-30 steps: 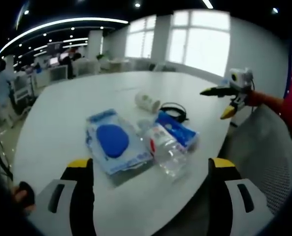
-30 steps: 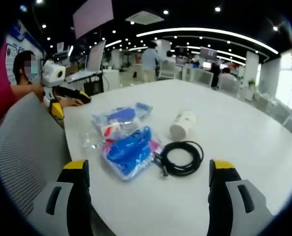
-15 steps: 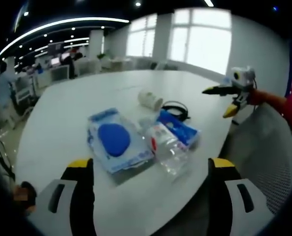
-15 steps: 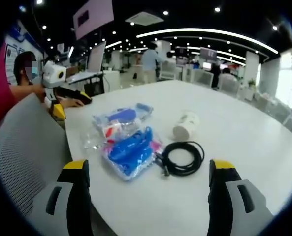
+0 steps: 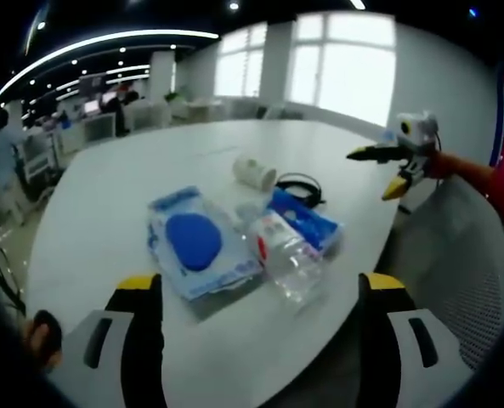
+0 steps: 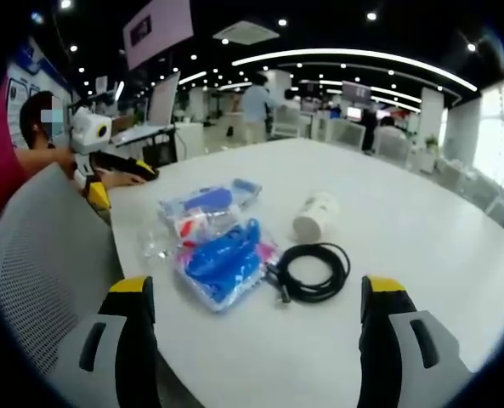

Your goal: Arrange the tabletop items into an orderly group along one side of the table until the central work area is clear of visible clutter.

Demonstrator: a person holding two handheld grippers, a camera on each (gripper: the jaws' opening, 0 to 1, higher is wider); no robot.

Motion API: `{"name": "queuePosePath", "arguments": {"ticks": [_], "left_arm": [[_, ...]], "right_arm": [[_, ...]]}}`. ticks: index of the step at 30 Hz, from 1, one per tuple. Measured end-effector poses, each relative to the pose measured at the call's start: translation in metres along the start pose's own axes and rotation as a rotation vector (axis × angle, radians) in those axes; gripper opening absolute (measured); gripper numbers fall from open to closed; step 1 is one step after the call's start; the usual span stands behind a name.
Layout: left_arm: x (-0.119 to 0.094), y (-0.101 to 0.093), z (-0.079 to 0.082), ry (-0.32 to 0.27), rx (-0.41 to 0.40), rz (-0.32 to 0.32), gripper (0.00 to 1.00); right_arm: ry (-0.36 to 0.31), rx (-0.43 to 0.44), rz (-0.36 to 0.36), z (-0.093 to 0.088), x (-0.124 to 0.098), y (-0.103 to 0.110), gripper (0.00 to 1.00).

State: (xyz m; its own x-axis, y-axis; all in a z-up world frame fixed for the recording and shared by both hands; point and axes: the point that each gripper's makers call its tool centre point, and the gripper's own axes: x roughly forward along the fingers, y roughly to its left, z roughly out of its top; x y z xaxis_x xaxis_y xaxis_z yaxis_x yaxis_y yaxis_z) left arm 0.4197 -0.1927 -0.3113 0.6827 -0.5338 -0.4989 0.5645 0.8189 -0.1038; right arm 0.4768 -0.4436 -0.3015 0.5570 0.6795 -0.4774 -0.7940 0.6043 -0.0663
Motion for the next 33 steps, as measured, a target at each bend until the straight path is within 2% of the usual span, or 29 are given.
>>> {"name": "queuePosePath", "arguments": {"ticks": [15, 26, 33], "left_arm": [[0.0002, 0.0044, -0.0014, 0.006, 0.008, 0.003, 0.91], [0.0029, 0.0027, -0.0019, 0.037, 0.034, -0.001, 0.91], [0.0064, -0.0050, 0.0064, 0.053, 0.056, -0.004, 0.90]], "right_arm": [[0.009, -0.016, 0.011, -0.0005, 0.0033, 0.0018, 1.00], [0.008, -0.014, 0.010, -0.0005, 0.0021, 0.0013, 1.00], [0.014, -0.010, 0.018, -0.0032, 0.0023, 0.0033, 1.00]]}}
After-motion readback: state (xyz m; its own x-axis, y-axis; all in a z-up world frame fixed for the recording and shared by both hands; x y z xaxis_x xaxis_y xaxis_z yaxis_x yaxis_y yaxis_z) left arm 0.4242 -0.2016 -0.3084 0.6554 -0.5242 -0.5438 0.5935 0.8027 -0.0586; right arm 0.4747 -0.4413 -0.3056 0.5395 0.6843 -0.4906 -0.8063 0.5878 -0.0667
